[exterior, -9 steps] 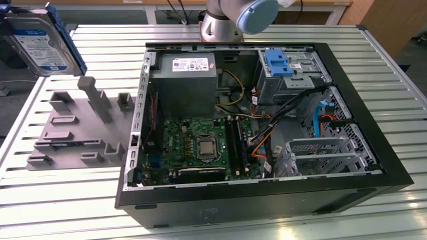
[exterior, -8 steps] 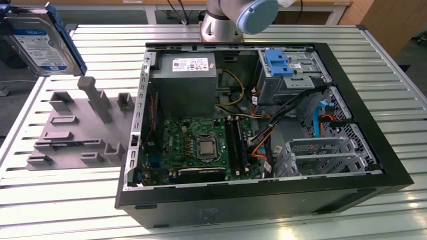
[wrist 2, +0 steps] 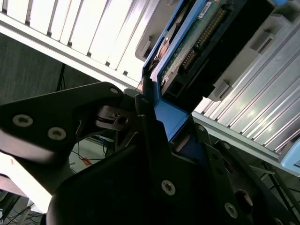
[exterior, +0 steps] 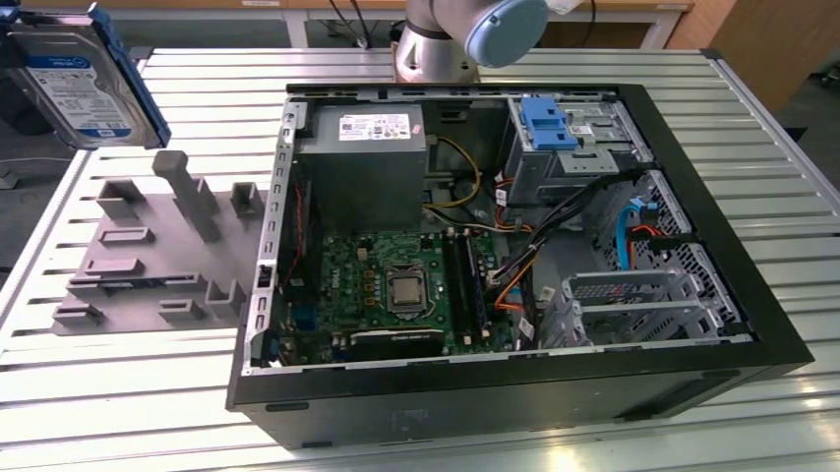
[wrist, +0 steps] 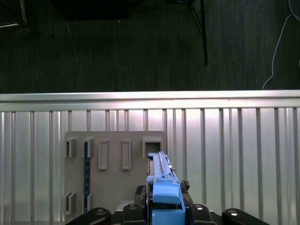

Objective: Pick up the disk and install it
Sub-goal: 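Pick up the disk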

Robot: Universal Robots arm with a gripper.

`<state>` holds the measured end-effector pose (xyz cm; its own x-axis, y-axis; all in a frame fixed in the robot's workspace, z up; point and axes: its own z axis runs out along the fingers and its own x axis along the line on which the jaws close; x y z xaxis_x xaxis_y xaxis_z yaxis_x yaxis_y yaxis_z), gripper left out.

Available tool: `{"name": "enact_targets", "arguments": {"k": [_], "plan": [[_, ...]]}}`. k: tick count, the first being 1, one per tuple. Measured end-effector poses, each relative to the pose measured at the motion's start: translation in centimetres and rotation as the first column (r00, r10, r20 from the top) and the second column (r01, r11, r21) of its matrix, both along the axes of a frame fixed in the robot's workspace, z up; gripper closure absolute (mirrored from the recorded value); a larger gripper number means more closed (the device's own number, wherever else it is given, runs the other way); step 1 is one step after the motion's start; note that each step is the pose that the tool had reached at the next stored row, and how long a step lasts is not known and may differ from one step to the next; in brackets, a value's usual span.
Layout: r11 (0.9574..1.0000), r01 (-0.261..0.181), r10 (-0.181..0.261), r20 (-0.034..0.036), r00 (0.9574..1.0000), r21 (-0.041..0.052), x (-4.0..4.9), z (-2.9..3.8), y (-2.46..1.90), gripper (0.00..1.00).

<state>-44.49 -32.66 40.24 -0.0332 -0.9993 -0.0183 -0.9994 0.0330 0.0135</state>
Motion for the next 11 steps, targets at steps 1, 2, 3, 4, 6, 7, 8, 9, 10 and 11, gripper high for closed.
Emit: {"name": "enact_targets", "arguments": {"k": [1, 2, 3, 4, 6, 7, 8, 9, 10, 11], "plan": [[1.0, 0.0, 0.0, 0.0, 1.0, 0.0, 0.0, 0.0, 0.0, 0.64], [1.0, 0.0, 0.0, -0.0001, 1.0, 0.0, 0.0, 0.0, 0.0, 0.64], [1.0, 0.0, 0.0, 0.0, 1.0, 0.0, 0.0, 0.0, 0.0, 0.64], [1.0, 0.0, 0.0, 0.0, 1.0, 0.0, 0.0, 0.0, 0.0, 0.64], [1.0, 0.0, 0.0, 0.0, 1.0, 0.0, 0.0, 0.0, 0.0, 0.64], [1.0, 0.0, 0.0, 0.0, 1.0, -0.0001, 0.0, 0.0, 0.0, 0.64], [1.0, 0.0, 0.0, 0.0, 1.0, -0.0001, 0.0, 0.0, 0.0, 0.64], [1.0, 0.0, 0.0, 0.0, 1.0, -0.0001, 0.0, 0.0, 0.0, 0.64], [1.0, 0.0, 0.0, -0.0001, 1.0, -0.0049, 0.0, 0.0, 0.1, 0.64], [1.0, 0.0, 0.0, 0.0, 1.0, -0.0049, 0.0, 0.0, 0.1, 0.64]]}}
